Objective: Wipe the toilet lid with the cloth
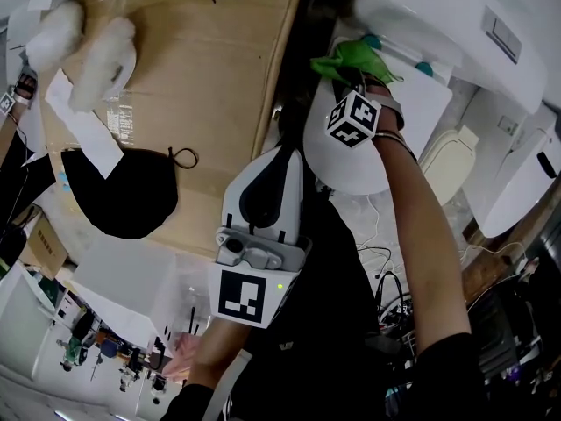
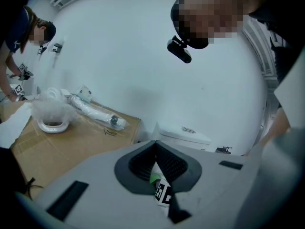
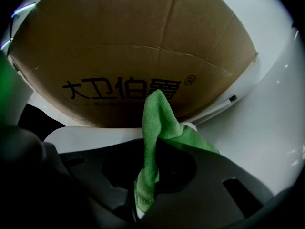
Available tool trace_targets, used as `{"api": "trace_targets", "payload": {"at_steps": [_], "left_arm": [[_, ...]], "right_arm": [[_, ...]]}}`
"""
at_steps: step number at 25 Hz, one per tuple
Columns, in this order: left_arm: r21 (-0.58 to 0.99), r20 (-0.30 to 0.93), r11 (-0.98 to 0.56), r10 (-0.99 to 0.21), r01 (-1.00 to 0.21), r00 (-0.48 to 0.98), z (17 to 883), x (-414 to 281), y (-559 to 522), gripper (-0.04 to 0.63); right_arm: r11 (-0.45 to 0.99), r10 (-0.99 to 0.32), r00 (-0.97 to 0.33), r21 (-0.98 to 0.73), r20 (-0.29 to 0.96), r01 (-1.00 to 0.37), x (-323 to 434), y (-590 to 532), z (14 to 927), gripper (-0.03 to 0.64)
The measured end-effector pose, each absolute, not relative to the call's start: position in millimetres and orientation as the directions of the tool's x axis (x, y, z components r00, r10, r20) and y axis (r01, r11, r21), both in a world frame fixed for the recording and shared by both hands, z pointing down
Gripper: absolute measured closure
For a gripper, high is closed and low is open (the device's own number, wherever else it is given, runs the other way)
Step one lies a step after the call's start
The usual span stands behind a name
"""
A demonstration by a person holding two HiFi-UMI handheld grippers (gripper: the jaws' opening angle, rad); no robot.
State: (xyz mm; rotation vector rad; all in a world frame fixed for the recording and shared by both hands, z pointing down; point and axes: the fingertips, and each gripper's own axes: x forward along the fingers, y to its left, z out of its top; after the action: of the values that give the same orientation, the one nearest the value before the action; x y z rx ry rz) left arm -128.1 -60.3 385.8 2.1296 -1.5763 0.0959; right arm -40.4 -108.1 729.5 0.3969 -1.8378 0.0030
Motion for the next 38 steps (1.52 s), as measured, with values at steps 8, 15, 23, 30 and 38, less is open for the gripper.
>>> {"api": "trace_targets", "payload": {"at_steps": [8, 15, 23, 30, 38], "left_arm": [[0.332, 0.337, -0.2, -0.888, -0.922, 0.314, 386.6, -132.4, -39.1, 0.586], [0.315, 0.318, -0.183, -0.904, -0.931, 0.285, 386.8, -136.9, -21.9, 0.586], [0.317, 0.308, -0.172, -0.911, -0.933, 0.272, 386.3, -134.6, 5.1, 0.586], [0.313, 0.295, -0.173, -0.917, -0.934, 0.268, 385.7, -127.8, 29.8, 0.586], [0.31, 0.289, -0.173, -0.92, -0.935, 0.266, 382.8, -116.1, 58.0, 0.586]], "right_arm": [[0.967, -0.24, -0.27, 0.204, 0.933, -0.152, -60.5, -63.6, 735.9, 0.557], [0.976, -0.217, -0.297, 0.205, 0.93, -0.07, -70.5, -27.2, 740.5, 0.558], [0.978, -0.197, -0.308, 0.208, 0.931, 0.004, -75.6, 12.1, 742.3, 0.558], [0.971, -0.182, -0.316, 0.221, 0.931, 0.092, -77.6, 55.5, 744.4, 0.558], [0.945, -0.174, -0.312, 0.247, 0.934, 0.212, -70.4, 100.7, 745.1, 0.558]]}}
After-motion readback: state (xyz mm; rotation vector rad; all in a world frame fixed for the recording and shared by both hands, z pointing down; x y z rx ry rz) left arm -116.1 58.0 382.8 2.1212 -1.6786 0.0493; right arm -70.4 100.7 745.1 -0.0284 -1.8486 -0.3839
